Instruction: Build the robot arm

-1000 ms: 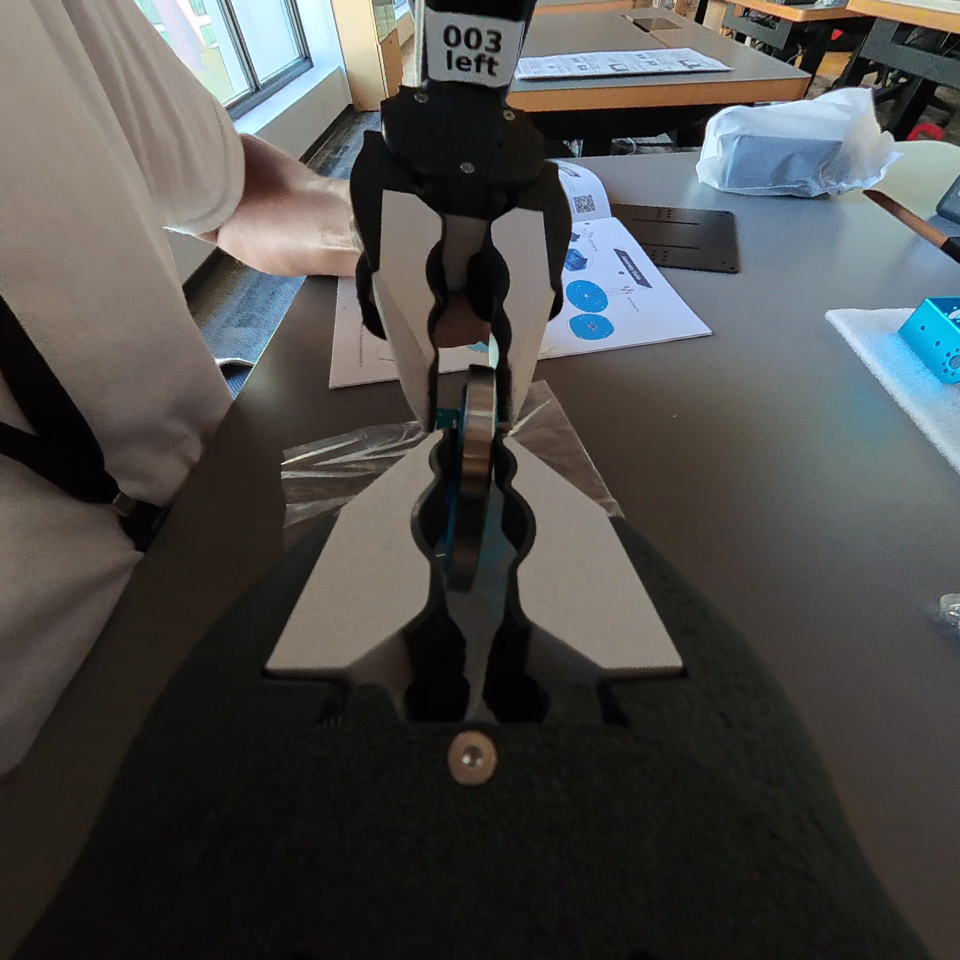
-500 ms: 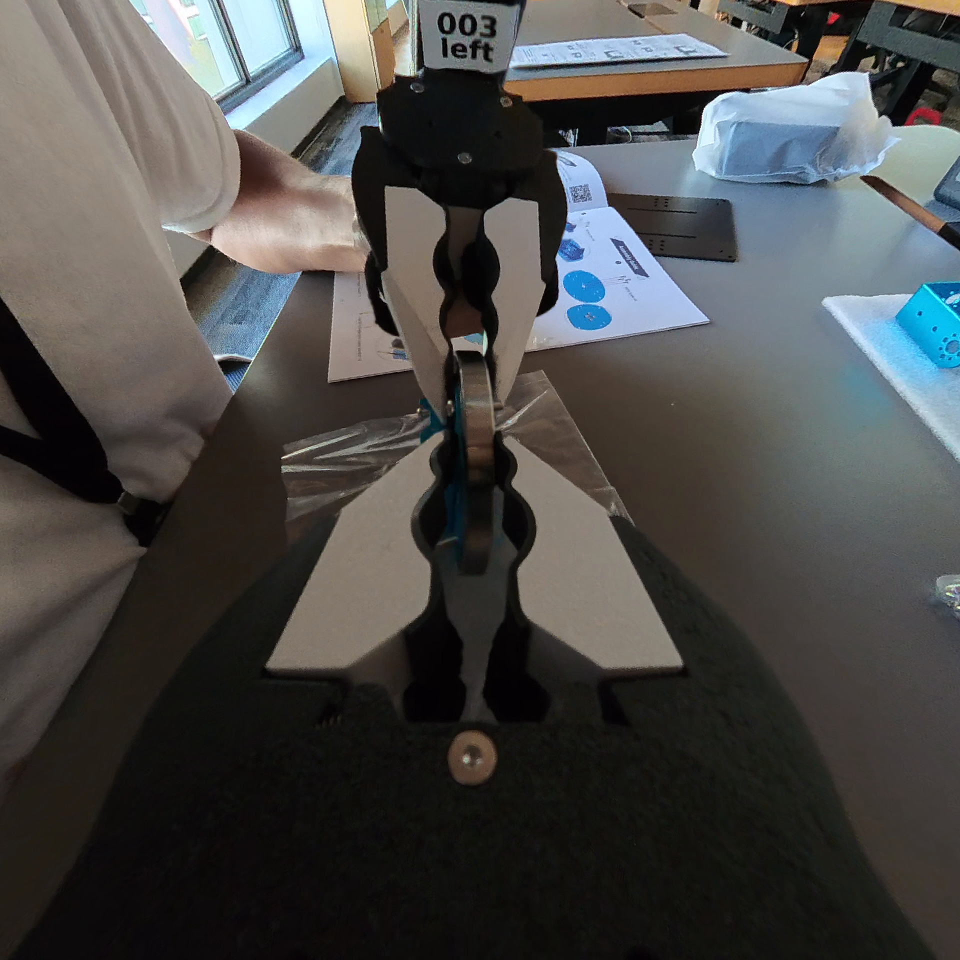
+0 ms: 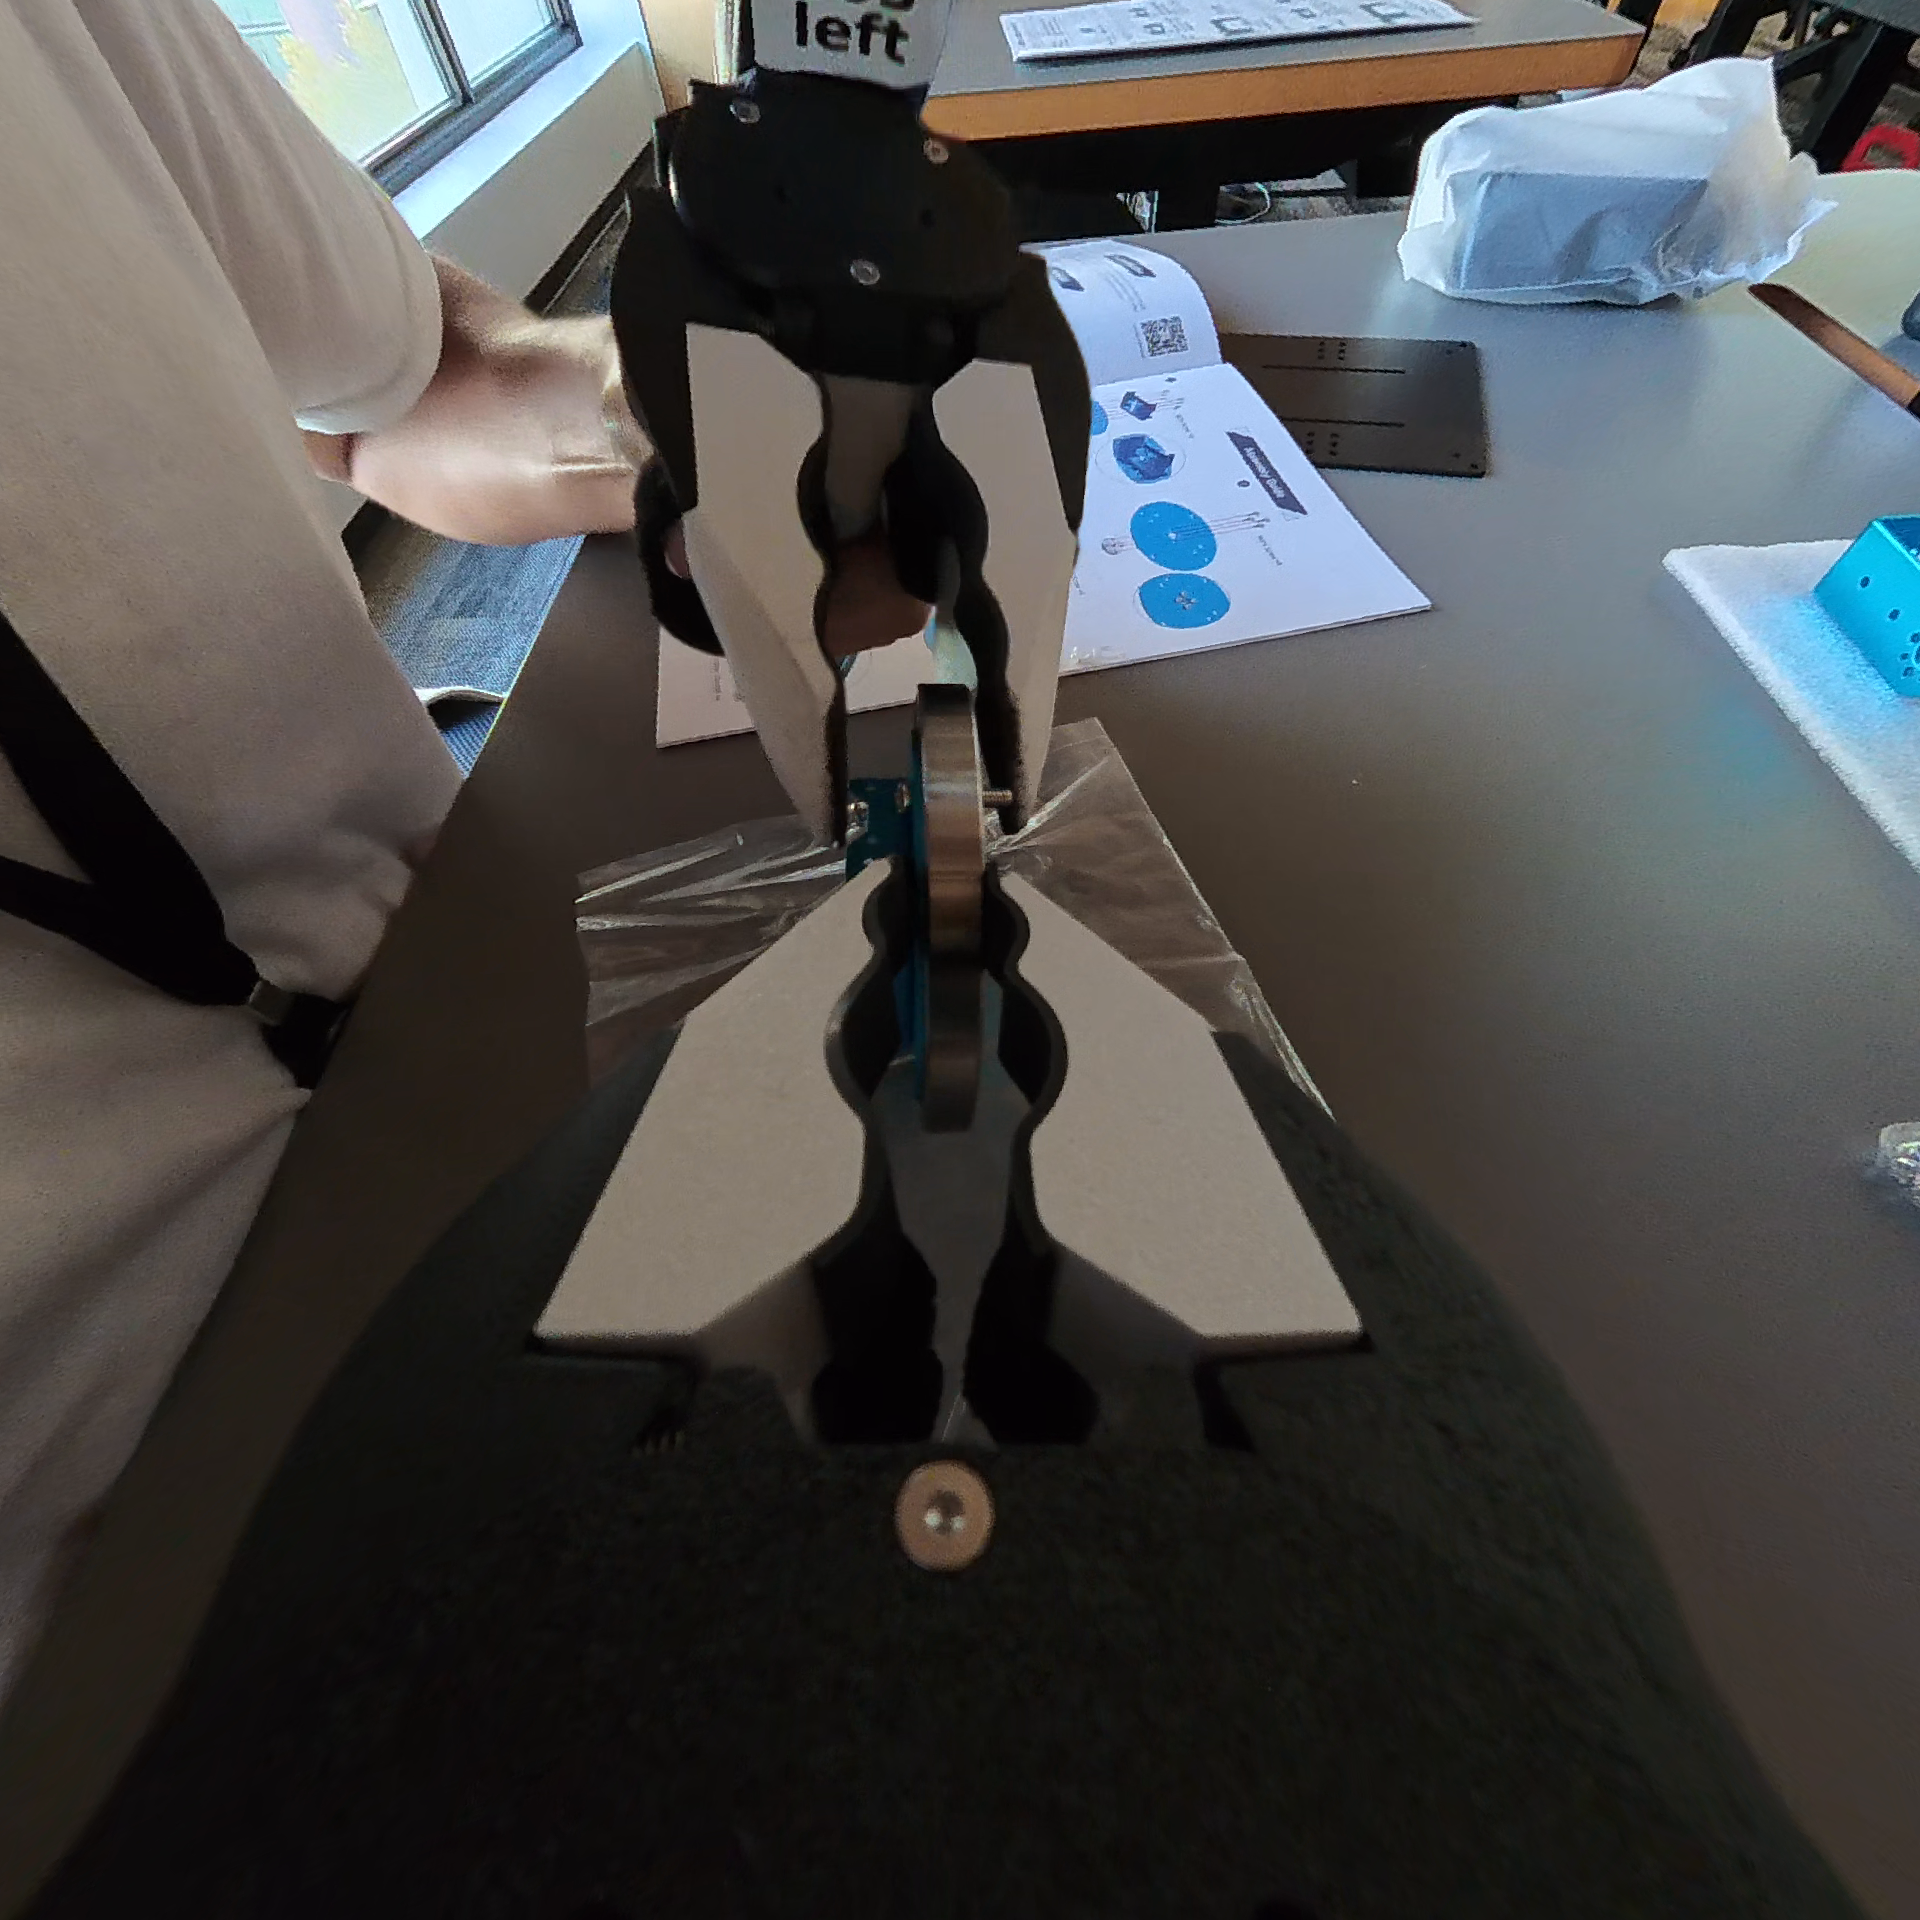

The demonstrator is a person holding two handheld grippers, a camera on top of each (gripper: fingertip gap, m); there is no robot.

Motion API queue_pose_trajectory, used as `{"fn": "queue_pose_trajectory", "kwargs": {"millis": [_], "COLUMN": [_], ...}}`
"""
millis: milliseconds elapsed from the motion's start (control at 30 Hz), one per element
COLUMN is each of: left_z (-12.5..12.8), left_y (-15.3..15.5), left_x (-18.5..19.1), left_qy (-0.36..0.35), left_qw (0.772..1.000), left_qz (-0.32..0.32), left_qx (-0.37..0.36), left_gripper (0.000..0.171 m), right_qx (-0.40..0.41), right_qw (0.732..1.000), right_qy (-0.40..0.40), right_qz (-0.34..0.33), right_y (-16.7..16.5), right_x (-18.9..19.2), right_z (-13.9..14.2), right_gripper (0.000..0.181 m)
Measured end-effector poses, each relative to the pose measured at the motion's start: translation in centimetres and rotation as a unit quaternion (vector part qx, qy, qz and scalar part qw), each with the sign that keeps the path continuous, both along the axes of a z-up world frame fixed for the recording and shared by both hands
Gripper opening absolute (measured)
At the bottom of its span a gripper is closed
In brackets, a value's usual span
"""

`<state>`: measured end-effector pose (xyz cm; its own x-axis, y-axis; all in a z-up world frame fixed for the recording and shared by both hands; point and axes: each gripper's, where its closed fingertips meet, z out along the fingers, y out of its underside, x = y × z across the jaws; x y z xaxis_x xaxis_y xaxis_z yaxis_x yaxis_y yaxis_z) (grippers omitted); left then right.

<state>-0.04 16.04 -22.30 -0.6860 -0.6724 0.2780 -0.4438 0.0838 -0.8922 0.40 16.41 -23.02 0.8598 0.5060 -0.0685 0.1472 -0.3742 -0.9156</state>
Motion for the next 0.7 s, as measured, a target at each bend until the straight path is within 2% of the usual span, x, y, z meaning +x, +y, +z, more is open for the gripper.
{"fn": "queue_pose_trajectory", "kwargs": {"millis": [67,200,400,700], "left_z": [0.1,0.1,0.1,0.0], "left_y": [0.2,0.0,-0.6,-1.1], "left_x": [0.2,-0.1,-0.4,-0.7], "left_qy": [0.013,0.041,0.005,-0.051], "left_qw": [1.000,0.997,1.000,0.998], "left_qz": [0.013,0.011,0.004,-0.019], "left_qx": [-0.022,-0.061,0.001,0.043], "left_gripper": [0.025,0.021,0.016,0.015], "right_qx": [0.000,0.002,0.007,0.010], "right_qw": [1.000,1.000,1.000,1.000], "right_qy": [-0.002,-0.013,-0.008,0.013], "right_qz": [0.002,0.003,0.012,0.023], "right_y": [0.0,0.0,-0.4,-1.0], "right_x": [-0.1,-0.3,-0.4,-0.5], "right_z": [0.0,0.0,0.0,0.1], "right_gripper": [0.011,0.012,0.014,0.015]}}
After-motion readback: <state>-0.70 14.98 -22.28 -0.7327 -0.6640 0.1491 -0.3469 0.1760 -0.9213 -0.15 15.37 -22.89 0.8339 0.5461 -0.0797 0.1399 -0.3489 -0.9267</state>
